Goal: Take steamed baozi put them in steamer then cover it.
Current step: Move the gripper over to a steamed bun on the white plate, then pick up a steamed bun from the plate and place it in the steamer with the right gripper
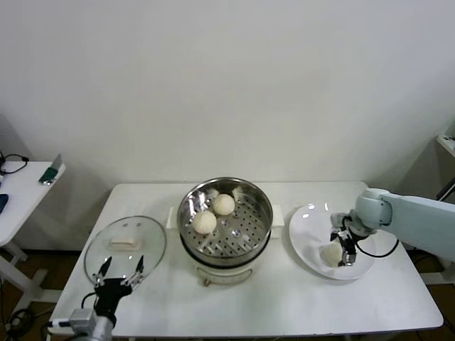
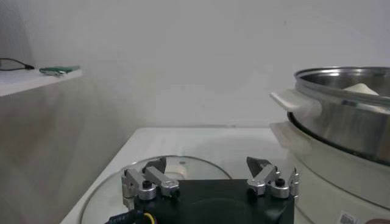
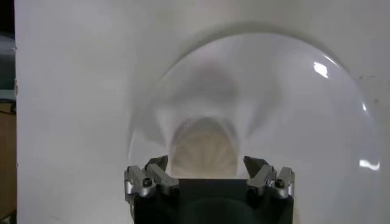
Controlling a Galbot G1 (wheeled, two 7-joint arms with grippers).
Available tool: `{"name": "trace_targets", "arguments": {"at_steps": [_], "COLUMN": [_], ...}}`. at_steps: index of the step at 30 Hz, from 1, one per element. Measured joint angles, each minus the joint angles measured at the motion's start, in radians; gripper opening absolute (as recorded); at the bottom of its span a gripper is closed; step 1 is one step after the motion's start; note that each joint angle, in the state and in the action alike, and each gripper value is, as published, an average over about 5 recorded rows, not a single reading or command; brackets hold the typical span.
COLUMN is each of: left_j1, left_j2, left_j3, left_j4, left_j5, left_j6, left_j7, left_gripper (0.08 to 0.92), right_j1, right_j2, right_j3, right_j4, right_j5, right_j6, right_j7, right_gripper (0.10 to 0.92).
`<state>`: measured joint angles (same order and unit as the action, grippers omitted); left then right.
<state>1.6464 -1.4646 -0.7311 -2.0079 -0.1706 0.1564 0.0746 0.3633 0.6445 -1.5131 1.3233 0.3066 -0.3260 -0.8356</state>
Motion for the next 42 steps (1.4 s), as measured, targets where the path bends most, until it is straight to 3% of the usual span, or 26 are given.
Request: {"name": "trace_targets", "arguments": {"at_steps": [11, 26, 42], "left_j1": [-0.005, 0.004, 0.012], "left_j2": [0.0, 0.006, 0.014], "left_j3": [-0.001, -0.006, -0.005], "left_j4": [0.003, -0.008, -0.016], "left_j5": [-0.001, -0.005, -0.008], "left_j6": [0.003, 0.007, 0.008], "left_j7": [0.0, 0.0, 0.0], "left_gripper": [0.823, 0.823, 0.823], "right_j1": [-0.015, 0.183, 0.637], "right_j2": [0.01, 0.028, 0.245], "right_j3": [0.011, -0.096, -0.167], "right_j4": [-0.015, 0.041, 0.22], "right_j5": [-0.013, -0.026, -0.003], "right_j6": [0.0, 0.082, 0.365], "right_j7": [-0.003, -0.065, -0.131], "right_gripper": [0.666, 0.653, 0.653]}}
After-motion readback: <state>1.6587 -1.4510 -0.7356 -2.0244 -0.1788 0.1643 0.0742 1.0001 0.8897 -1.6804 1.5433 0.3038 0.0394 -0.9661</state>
